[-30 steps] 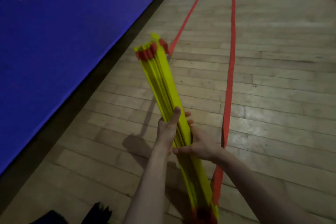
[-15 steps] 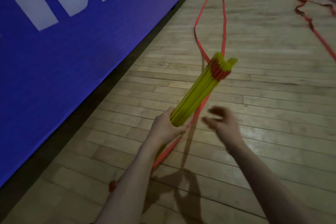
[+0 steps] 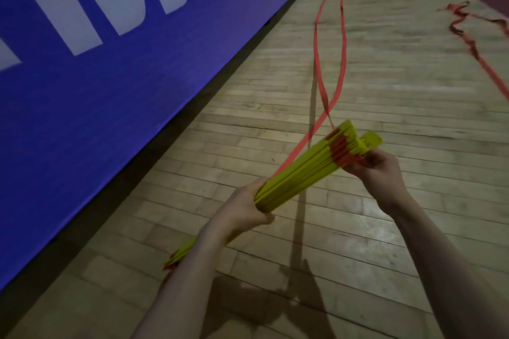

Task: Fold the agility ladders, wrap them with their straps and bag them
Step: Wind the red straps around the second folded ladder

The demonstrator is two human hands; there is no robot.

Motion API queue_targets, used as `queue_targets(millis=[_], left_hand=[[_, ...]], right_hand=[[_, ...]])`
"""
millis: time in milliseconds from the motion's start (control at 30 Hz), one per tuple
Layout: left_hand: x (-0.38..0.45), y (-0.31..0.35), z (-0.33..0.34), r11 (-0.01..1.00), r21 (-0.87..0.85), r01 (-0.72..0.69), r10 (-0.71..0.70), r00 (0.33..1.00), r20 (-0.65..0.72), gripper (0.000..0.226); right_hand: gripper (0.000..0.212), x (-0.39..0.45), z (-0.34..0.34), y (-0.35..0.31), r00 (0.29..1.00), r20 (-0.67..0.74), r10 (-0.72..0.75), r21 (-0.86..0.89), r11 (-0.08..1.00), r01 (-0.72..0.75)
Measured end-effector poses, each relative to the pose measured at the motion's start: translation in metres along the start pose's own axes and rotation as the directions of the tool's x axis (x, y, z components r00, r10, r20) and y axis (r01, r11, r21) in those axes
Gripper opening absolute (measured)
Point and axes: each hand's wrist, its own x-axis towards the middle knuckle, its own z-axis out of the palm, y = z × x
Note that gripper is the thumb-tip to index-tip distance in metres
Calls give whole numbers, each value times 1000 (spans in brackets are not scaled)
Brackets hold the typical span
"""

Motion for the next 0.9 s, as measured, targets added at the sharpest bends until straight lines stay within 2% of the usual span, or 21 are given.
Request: queue_targets(millis=[67,100,200,367,467,500,567,633,733,833,900], left_hand=[[-3,-2,1,1000,-22,3,-4,1000,-21,57],[-4,-3,2,1000,-30,7,-8,1000,-30,58],[-9,-5,0,999,-39,18,-17,1000,20,59],[-15,-13,-5,999,-30,40,-36,989,143,71],[-14,-15,-7,995,-92,31,-18,990,141,62],[-14,-17,-7,992,-121,31,-14,991,135,58],[-13,-19,-6,987,-158,33,-14,993,121,49],[-11,-22,-6,985,-167,50,-32,993,109,47],[-10,-26,-8,978,-190,87,-62,989,137,49],[-11,-28,-14,979,-172,105,-69,976,205,40],[-12,-27,-17,975,-195,104,-55,968,245,37]], right_hand=[[12,-3,0,-4,1000,-9,-4,4,1000,4],[13,-6,0,-8,1000,27,-2,16,1000,2],[33,-12,-6,-18,979,199,42,47,998,-52],[28,2,-29,-26,917,380,117,80,984,-159],[57,5,-31,-33,903,425,61,-2,998,-66],[58,3,-28,-34,905,424,36,-33,999,-25],[46,0,-21,-34,922,387,-16,-65,997,44],[19,-4,-12,-38,954,294,-63,-57,995,84],[16,-7,-13,-38,977,215,2,32,999,-9],[8,-7,-20,-50,960,270,78,-56,996,-65],[9,-5,-20,-60,948,316,42,-123,992,-2]])
